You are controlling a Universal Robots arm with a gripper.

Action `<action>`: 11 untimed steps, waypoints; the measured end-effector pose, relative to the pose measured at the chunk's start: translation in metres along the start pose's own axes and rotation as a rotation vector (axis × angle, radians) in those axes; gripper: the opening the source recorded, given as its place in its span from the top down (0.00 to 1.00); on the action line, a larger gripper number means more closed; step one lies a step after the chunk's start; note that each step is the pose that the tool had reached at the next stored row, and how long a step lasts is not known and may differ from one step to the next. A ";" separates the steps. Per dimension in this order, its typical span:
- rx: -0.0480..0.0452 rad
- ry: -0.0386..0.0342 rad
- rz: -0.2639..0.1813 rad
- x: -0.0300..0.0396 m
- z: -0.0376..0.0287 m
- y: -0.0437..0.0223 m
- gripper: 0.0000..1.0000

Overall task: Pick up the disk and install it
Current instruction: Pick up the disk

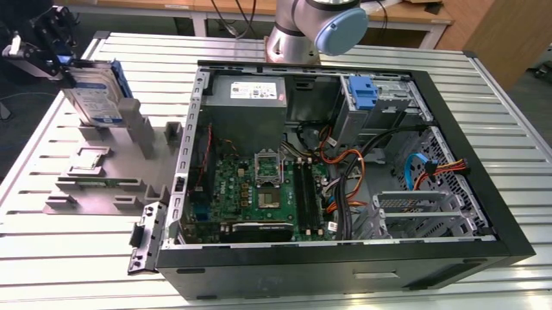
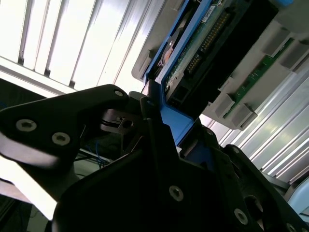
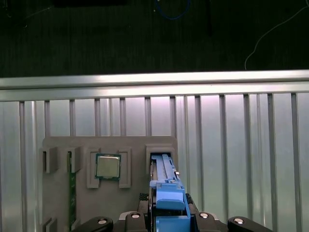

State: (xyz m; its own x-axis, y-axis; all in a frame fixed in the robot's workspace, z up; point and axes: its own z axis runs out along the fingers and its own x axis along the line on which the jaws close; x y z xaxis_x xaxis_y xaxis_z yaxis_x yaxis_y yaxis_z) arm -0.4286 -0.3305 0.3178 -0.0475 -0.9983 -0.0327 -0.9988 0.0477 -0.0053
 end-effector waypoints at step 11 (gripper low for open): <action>-0.0001 0.0000 0.000 -0.0002 -0.0070 0.0000 0.63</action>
State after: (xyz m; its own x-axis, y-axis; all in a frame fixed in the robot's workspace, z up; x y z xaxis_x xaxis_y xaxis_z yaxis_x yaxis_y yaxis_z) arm -0.4286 -0.3306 0.3248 -0.0475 -0.9983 -0.0327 -0.9988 0.0477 -0.0053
